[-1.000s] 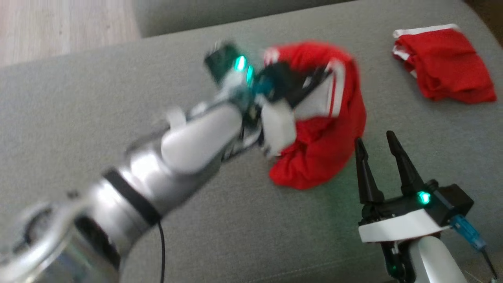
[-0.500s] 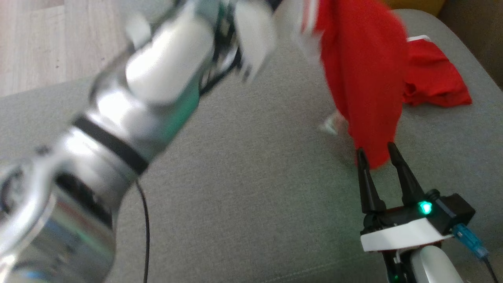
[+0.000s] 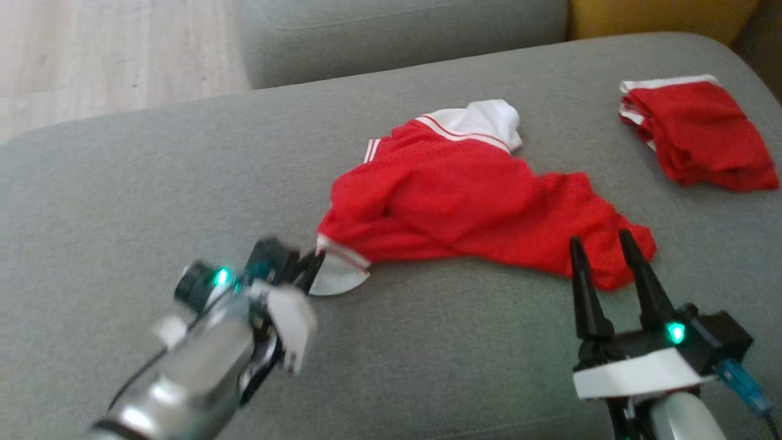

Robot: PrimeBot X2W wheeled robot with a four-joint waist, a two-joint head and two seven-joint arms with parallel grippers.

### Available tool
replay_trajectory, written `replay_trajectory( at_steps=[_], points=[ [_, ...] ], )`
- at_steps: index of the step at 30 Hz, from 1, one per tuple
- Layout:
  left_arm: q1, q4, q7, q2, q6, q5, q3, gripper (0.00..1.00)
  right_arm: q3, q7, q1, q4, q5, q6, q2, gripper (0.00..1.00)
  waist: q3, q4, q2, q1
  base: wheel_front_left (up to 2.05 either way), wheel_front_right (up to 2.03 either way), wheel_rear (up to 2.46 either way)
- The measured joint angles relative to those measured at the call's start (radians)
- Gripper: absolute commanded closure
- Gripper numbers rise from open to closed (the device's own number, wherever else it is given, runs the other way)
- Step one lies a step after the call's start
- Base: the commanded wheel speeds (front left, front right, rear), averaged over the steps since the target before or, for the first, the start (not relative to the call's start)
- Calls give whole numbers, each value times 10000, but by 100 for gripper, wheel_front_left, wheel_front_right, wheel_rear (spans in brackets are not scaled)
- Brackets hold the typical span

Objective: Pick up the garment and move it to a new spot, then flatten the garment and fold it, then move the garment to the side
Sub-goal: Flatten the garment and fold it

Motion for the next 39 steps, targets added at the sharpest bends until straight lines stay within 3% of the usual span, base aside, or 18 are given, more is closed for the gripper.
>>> replay_trajectory(
  at_steps=[6,13,14,15,16,20,24,27,30,34,39],
  points=[
    [1930,-1843,2,949,1122,211,435,100,-161,0,410,-4,-221,0,12,0,-79,604,0,0,0,0,0],
    [2892,-3476,2,1430,1848,359,646,100,-280,0,400,-50,-234,0,12,0,27,1104,0,0,0,0,0],
    [3015,-3645,10,1513,1896,359,623,91,-286,0,401,-50,-247,0,12,0,37,1167,0,0,0,0,0],
    [3150,-3808,79,1611,1918,337,606,28,-282,0,401,-50,-278,0,12,0,45,1216,0,0,0,0,0],
    [3295,-3967,192,1708,1969,274,585,0,-282,0,400,-50,-311,0,13,0,53,1254,0,0,0,0,0],
    [3762,-5409,464,2359,2301,96,619,0,-228,0,386,-44,-314,0,13,0,92,1241,0,0,0,0,0],
    [3149,-7185,928,2863,2522,272,784,0,-215,0,360,-48,-316,0,13,0,204,1119,0,0,0,0,0],
    [2130,-8128,1289,2930,2514,535,1024,0,-213,0,322,-58,-316,0,13,0,369,1013,0,0,0,0,0],
    [1252,-8230,1570,2895,2387,815,1035,0,-190,0,219,-67,-318,0,13,0,535,941,0,0,0,0,0],
    [-493,-7446,1689,2073,1896,1233,1066,0,-90,0,-192,-215,-405,0,13,0,1040,752,0,0,0,0,0],
    [-2611,-5162,1469,119,922,1473,1035,0,-88,0,-918,-481,-405,0,-56,0,2002,524,0,0,0,0,0]
  ],
)
